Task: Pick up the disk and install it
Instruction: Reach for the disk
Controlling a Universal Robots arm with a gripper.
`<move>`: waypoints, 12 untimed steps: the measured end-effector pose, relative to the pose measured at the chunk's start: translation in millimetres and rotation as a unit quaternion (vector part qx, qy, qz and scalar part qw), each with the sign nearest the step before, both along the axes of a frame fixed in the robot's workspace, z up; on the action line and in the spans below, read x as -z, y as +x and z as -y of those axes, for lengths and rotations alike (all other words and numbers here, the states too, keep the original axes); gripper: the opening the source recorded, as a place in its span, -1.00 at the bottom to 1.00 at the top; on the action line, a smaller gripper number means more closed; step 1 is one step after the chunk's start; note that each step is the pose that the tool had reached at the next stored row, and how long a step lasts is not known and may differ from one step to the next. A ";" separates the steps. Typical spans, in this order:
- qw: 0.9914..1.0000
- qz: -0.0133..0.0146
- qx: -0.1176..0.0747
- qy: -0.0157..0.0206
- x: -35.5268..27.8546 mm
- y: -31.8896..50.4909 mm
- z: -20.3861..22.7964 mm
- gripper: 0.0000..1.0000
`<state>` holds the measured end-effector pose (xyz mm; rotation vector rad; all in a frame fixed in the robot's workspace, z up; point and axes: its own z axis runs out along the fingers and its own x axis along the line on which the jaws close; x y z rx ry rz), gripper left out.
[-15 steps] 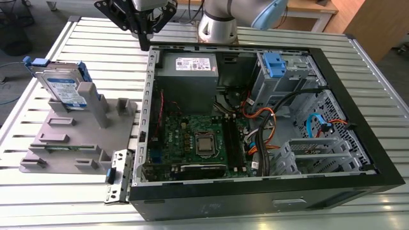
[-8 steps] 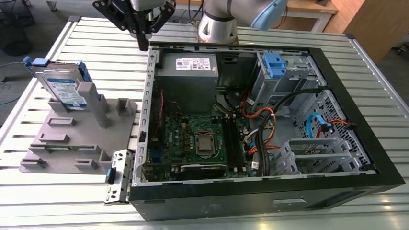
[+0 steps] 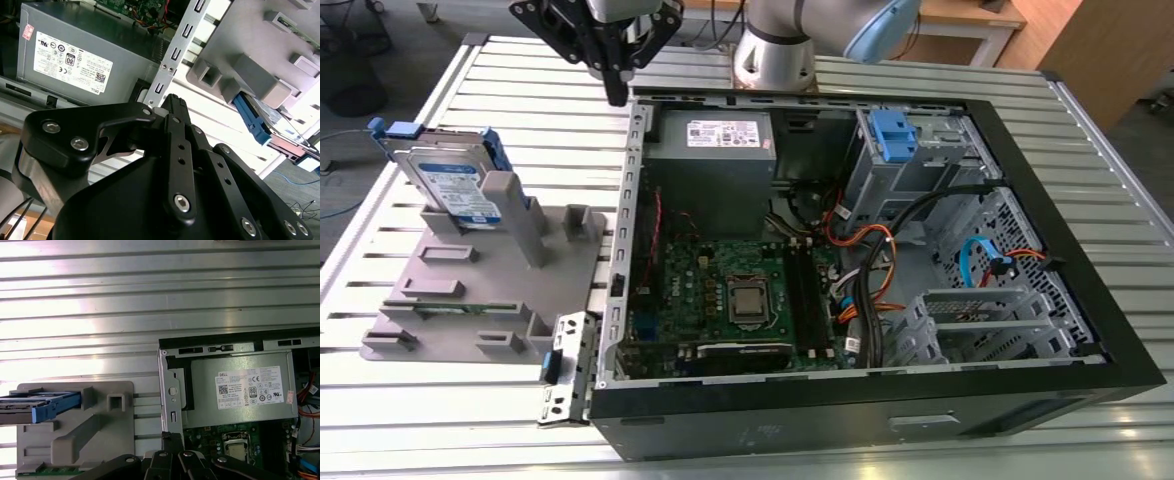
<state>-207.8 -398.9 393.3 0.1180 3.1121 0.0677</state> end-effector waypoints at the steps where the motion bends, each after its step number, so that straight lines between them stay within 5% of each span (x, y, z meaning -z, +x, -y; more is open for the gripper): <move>1: 1.000 0.000 0.000 0.000 0.0 -0.3 0.0 -0.79; 12: 1.000 0.000 0.000 0.000 0.1 -8.2 0.0 -0.79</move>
